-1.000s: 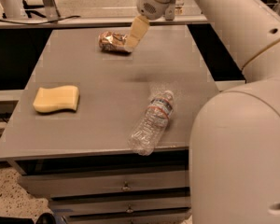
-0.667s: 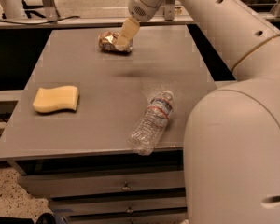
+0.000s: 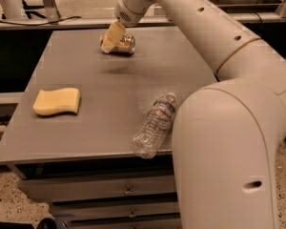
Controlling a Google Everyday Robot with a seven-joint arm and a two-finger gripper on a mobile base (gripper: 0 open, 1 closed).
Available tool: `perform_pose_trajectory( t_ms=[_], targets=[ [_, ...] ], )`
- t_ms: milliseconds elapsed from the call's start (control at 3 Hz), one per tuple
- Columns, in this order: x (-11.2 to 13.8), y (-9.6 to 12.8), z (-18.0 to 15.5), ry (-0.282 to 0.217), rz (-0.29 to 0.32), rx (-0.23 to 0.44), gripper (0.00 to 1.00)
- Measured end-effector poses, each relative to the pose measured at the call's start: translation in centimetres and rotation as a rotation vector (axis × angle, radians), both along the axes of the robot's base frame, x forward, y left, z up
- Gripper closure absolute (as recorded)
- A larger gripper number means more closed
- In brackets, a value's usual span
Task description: Place orange can upright
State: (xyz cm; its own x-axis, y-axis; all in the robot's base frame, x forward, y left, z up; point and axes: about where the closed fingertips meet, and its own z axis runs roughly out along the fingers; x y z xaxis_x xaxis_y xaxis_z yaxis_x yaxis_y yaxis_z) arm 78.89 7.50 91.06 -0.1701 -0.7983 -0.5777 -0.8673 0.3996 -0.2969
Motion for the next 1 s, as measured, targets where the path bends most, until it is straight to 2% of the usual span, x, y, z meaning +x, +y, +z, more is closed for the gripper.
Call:
perform_pose_trajectory(
  t_ms=[667, 1000],
  targets=[
    [1.0, 3.2, -2.6, 0.028, 0.026, 0.023, 0.0],
    [1.6, 3.5, -4.2, 0.046, 0.028, 0.003, 0.0]
  ],
)
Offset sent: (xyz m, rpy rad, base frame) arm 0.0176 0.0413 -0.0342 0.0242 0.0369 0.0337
